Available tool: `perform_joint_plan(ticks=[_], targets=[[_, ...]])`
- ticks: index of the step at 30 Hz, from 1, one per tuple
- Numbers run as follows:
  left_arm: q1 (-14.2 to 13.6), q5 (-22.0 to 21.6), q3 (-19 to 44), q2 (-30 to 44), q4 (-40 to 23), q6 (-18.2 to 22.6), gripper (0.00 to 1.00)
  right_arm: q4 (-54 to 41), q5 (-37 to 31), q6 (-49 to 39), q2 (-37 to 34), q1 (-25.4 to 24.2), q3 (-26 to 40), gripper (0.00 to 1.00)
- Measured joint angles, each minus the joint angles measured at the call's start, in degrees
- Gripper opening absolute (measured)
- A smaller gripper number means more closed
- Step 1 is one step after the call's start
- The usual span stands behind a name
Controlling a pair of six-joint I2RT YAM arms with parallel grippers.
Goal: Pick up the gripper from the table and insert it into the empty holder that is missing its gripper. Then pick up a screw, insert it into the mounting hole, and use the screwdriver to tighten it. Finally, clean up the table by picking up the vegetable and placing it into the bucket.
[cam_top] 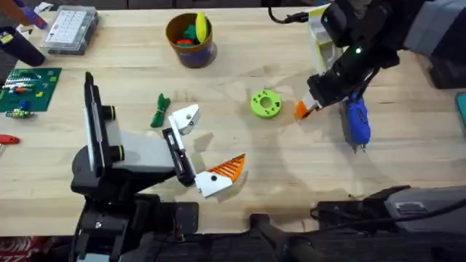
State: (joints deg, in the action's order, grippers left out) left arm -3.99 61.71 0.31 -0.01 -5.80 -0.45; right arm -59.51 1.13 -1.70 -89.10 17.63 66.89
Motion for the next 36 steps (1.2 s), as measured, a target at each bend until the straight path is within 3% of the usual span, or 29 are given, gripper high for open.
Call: perform_joint_plan(ticks=[11,20,27,36], targets=[[0.0,0.0,0.0,0.0,0.0,0.0,0.99,-1.6,2.8,0.0,1.4,0.0,0.9,0.011],[0.0,0.0,0.0,0.0,0.0,0.0,0.99,-8.6,7.0,0.5,7.6,0.0,14.2,0.011],[0.0,0.0,0.0,0.0,0.0,0.0,0.99,-8.7,16.9,0.4,10.2,0.0,21.6,0.011],[0.0,0.0,0.0,0.0,0.0,0.0,0.99,-1.2,29.9,1.4,10.3,0.0,22.5,0.011]])
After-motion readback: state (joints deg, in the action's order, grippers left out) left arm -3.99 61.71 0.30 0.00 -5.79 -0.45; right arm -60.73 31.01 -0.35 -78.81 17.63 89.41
